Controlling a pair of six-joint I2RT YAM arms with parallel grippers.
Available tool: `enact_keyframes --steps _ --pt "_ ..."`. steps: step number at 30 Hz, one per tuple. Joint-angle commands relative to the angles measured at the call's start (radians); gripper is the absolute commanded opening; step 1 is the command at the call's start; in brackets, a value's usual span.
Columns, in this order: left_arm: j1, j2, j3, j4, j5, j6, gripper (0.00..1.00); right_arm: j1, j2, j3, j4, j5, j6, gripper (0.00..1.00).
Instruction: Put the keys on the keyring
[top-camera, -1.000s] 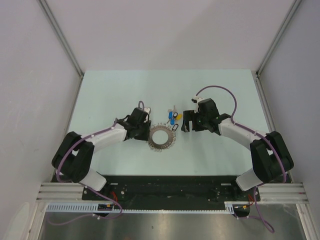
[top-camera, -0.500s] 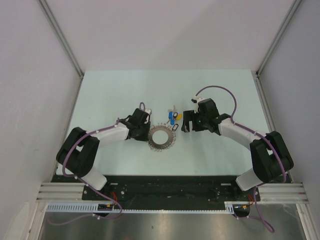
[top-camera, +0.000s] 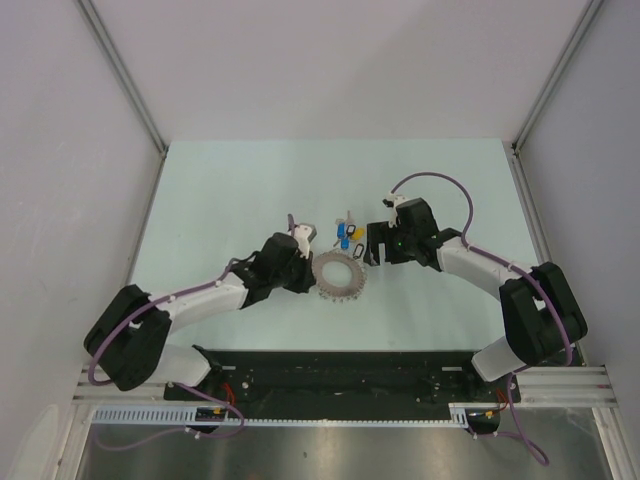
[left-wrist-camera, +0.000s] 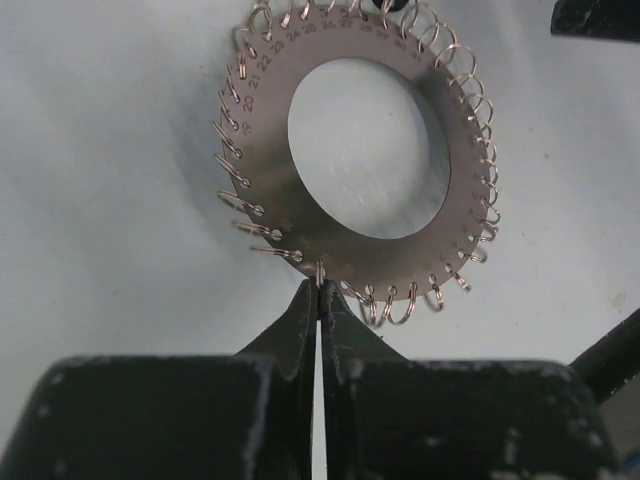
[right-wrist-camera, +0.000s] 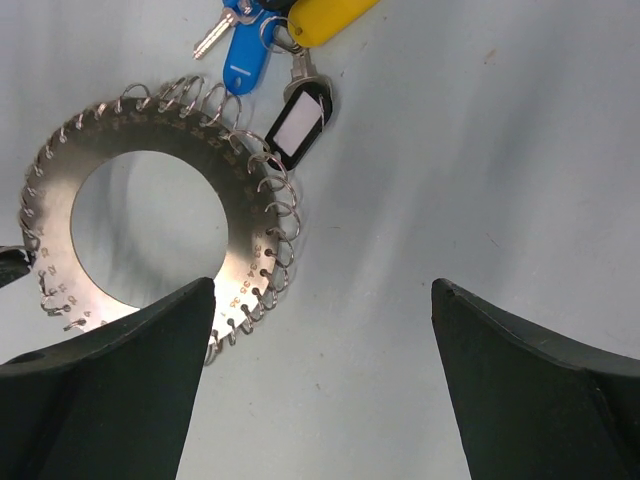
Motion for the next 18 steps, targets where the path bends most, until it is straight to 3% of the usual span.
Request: enact_keyframes --steps 1,6,10,15,18 --pt "0.002 -0.024 -0.040 0.107 -0.090 -0.044 0.01 0.001 -0.015 -0.004 0.029 0.022 -0.014 0.93" --pt "0.000 0.005 -0.077 0.099 -0.112 -0.127 0.07 0.001 -0.026 -0.011 0.040 0.019 -0.019 0.93" --pt "0.002 -0.022 -0.090 0.056 -0.141 -0.145 0.27 -0.001 -0.027 -0.014 0.041 0.011 -0.020 0.93" --pt "0.000 -0.111 -0.057 -0.060 -0.198 -0.124 0.43 -0.001 -0.033 -0.014 0.043 0.008 -0.022 0.93" --pt "0.002 -0.105 -0.008 -0.141 -0.222 -0.095 0.45 -0.001 -0.033 -0.014 0.044 0.005 -0.022 0.93"
